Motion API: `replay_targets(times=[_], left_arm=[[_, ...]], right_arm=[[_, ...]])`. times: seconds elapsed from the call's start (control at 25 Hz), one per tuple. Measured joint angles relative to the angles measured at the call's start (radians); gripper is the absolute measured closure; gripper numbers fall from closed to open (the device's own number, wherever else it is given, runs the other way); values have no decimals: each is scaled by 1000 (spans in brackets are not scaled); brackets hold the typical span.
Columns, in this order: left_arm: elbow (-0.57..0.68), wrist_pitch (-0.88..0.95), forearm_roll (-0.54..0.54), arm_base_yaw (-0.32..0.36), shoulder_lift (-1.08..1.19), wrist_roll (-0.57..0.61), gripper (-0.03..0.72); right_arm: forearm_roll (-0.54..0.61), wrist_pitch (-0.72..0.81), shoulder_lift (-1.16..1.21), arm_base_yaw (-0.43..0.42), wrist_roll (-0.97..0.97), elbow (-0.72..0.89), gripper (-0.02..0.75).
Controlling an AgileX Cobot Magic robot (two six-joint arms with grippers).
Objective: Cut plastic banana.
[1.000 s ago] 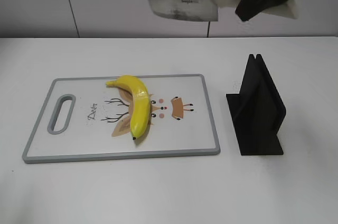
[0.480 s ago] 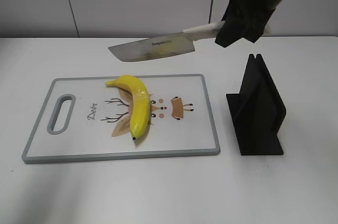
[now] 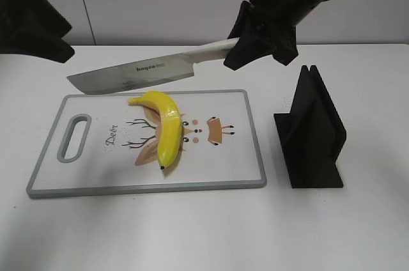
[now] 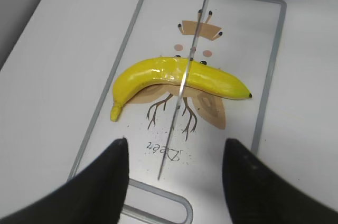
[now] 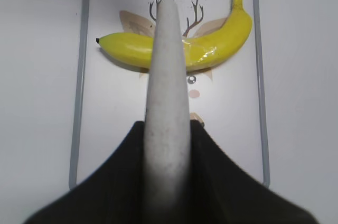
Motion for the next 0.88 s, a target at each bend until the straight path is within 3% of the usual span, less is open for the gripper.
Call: replay_targets(times=[0.32,0.6,0.88], left_arm=[[-164,141,3,-12,219,6,169],[-178,51,128,-86,255,8,181],[-183,28,150,-87,279,9,290]], right_arm=[[74,-1,28,0,-48,-22,566],[115,6,65,0,-52,-29,566],[126,6,67,0,-52,-33,566]])
